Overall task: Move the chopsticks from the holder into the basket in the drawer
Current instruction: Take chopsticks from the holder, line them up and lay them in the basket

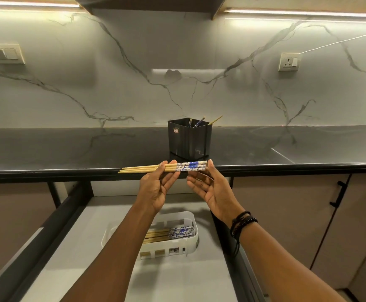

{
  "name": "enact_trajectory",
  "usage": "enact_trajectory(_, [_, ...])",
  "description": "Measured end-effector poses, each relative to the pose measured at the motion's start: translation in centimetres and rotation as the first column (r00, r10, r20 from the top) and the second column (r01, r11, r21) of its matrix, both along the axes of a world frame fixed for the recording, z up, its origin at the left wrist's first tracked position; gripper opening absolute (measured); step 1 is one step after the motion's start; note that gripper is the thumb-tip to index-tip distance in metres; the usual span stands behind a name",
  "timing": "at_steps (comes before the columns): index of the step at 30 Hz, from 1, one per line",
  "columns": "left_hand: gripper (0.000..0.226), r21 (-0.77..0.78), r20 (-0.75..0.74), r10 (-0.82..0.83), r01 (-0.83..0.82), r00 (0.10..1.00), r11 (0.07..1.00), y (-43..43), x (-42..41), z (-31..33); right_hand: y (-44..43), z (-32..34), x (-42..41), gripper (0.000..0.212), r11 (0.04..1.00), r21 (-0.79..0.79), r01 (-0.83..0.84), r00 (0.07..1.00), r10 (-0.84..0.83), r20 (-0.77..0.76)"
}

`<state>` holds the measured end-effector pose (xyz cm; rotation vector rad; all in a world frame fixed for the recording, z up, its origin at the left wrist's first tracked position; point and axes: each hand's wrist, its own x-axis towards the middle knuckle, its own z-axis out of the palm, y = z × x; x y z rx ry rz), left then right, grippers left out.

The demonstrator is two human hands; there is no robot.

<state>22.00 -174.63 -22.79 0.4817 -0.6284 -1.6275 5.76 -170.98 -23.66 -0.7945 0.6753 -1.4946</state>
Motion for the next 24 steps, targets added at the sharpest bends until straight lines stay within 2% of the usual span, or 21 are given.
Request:
enact_trajectory(3, [0.02, -0.011, 0.063, 0.009, -0.008, 0.998, 1.0, -0.1, 0.0, 0.1, 0.1, 0.2, -0.3, 0.041, 0.998, -0.014, 0.063, 0.998, -0.064, -0.007])
enact_trajectory(7, [0.017, -0.03, 0.163, 0.025, -0.02, 0.986, 0.999, -0.1, -0.1, 0.0, 0.1, 0.4, -0.5, 0.03, 0.992, -0.08, 0.097, 0.989, -0.105, -0.102])
enact_trajectory(13, [0.016, -0.032, 0.206, -0.008, 0.015, 0.978, 0.999, -0.5, 0.2, -0.3, -0.1, -0.2, -0.7, 0.017, 0.99, -0.098, 0.106, 0.958, -0.128, -0.258])
enact_trajectory(21, [0.021, -0.003, 0.183, 0.006, -0.006, 0.983, 1.0, -1.0, 1.0, -0.4, 0.2, 0.3, -0.8, 0.019, 0.996, -0.062, 0.069, 0.967, -0.082, -0.242])
enact_trajectory(24, [0.019, 0.004, 0.129, 0.009, -0.01, 0.992, 1.0, -1.1, 1.2, -0.3, 0.5, 0.6, -0.9, 0.03, 0.998, -0.061, -0.006, 0.99, -0.003, -0.143])
